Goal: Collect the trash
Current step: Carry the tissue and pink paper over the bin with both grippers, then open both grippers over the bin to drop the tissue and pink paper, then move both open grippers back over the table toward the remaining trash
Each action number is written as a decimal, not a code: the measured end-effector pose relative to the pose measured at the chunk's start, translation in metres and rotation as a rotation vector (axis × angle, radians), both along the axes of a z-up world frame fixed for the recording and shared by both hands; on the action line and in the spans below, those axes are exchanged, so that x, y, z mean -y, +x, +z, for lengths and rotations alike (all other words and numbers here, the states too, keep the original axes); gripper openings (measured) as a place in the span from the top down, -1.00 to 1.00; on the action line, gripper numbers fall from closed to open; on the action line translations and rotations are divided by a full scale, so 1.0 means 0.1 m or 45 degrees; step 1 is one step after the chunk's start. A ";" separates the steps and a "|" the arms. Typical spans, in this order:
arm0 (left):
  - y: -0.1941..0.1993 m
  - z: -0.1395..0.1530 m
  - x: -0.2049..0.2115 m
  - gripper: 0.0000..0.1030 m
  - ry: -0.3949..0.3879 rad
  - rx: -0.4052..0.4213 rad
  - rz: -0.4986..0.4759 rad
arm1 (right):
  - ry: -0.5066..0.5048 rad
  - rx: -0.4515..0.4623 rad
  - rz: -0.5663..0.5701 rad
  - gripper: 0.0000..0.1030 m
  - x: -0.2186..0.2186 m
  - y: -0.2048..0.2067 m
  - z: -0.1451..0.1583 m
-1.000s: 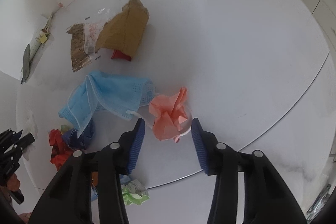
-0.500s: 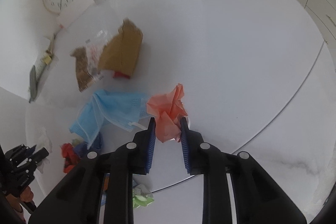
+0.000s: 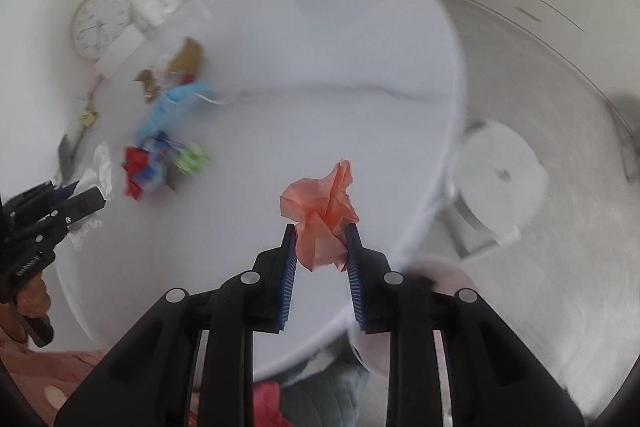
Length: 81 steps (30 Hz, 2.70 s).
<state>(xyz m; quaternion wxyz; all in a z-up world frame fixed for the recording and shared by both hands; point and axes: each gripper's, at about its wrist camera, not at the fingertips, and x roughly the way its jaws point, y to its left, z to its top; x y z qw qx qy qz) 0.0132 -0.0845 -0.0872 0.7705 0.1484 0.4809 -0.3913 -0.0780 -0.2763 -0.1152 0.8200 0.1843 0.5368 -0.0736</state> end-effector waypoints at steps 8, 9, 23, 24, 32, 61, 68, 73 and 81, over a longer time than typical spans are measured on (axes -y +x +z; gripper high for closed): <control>-1.17 -0.48 1.52 0.61 0.076 -0.210 -0.493 | 0.015 -0.033 -0.340 0.50 0.70 -1.47 -0.19; -1.25 -0.54 1.62 0.61 0.096 -0.216 -0.511 | 0.022 -0.030 -0.368 0.50 0.76 -1.58 -0.20; -1.68 -0.53 2.15 -0.51 0.209 -0.108 -0.433 | 0.060 0.025 -0.313 0.49 1.04 -2.01 -0.37; -1.68 -0.51 2.14 -0.57 0.208 -0.097 -0.423 | 0.065 0.024 -0.302 0.49 1.03 -1.99 -0.38; -1.61 -0.34 2.01 -0.84 0.210 -0.018 -0.366 | 0.089 0.008 -0.214 0.49 0.90 -1.82 -0.46; -0.88 -0.08 0.89 -0.85 0.084 -0.067 0.042 | 0.051 -0.191 -0.218 -0.95 0.44 -1.27 -0.77; -0.48 -0.06 0.40 -0.85 0.051 -0.093 0.260 | 0.014 -0.189 -0.132 -0.95 0.21 -0.90 -0.68; -0.19 -0.06 -0.07 -0.85 0.033 -0.094 0.434 | 0.001 -0.162 -0.038 -0.95 -0.05 -0.55 -0.61; 0.42 -0.16 -0.91 -0.84 0.033 -0.136 0.732 | 0.003 -0.034 0.178 -0.95 -0.64 0.15 -0.40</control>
